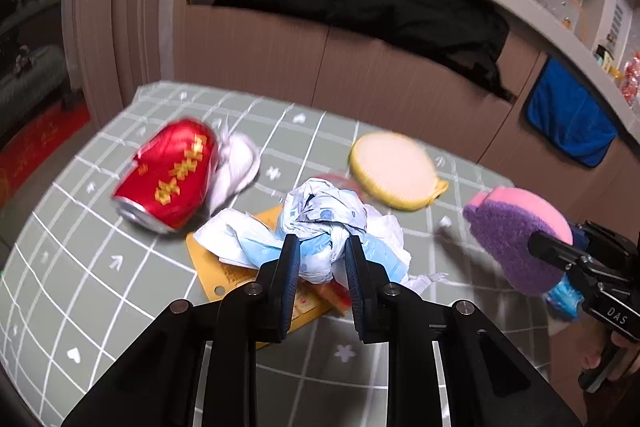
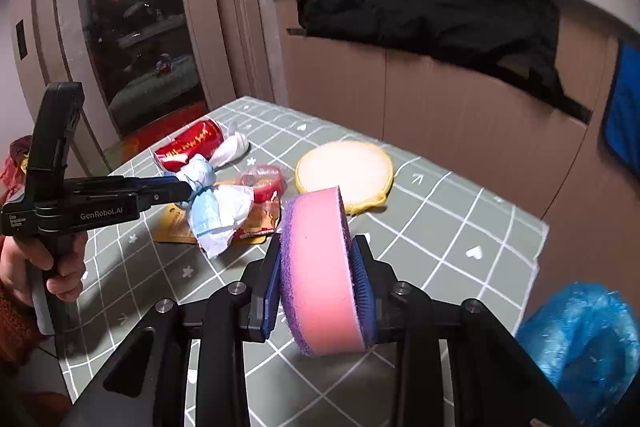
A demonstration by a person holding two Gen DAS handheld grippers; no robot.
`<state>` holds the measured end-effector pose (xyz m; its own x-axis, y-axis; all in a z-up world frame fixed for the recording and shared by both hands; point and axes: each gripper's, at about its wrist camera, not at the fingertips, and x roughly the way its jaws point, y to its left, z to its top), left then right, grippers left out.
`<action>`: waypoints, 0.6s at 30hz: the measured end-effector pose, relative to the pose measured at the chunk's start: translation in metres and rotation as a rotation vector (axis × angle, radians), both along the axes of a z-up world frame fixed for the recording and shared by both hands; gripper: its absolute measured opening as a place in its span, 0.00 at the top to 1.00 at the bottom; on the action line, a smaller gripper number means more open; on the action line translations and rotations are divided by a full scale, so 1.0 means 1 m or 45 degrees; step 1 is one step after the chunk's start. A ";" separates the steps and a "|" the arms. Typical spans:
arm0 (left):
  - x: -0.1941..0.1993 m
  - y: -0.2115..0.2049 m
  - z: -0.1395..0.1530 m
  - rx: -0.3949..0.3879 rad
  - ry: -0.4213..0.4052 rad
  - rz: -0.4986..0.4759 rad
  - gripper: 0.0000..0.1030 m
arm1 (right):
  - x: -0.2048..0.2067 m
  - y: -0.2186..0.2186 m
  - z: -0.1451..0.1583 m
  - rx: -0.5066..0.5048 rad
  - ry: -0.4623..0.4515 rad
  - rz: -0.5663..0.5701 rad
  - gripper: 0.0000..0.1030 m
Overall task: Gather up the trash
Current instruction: 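Carry the sponge and blue-white cloth over the bin and release both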
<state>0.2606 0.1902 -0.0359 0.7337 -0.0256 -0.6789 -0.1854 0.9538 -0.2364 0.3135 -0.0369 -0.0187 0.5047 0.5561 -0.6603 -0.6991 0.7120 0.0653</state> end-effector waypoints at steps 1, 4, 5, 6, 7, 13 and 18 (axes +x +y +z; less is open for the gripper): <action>-0.002 -0.002 0.007 0.005 -0.021 -0.004 0.77 | -0.002 -0.003 0.006 0.010 -0.001 -0.003 0.71; -0.012 -0.017 0.034 0.034 -0.102 -0.029 0.77 | -0.007 -0.012 0.020 0.047 -0.019 -0.024 0.71; -0.015 -0.023 0.043 0.049 -0.130 -0.039 0.77 | -0.009 -0.016 0.026 0.064 -0.023 -0.034 0.71; -0.018 -0.029 0.053 0.065 -0.161 -0.051 0.77 | -0.011 -0.023 0.033 0.085 -0.033 -0.047 0.71; -0.021 -0.036 0.063 0.077 -0.192 -0.064 0.77 | -0.014 -0.026 0.038 0.098 -0.044 -0.056 0.71; -0.034 -0.096 0.125 0.169 -0.369 -0.164 0.77 | -0.035 -0.073 0.084 0.195 -0.163 -0.141 0.71; -0.035 -0.148 0.152 0.191 -0.462 -0.259 0.77 | -0.050 -0.128 0.118 0.249 -0.272 -0.236 0.71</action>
<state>0.2253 0.0418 0.1158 0.9155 -0.1149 -0.3855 0.0791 0.9910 -0.1076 0.2632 -0.1651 0.0990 0.7247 0.5472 -0.4187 -0.5714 0.8169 0.0787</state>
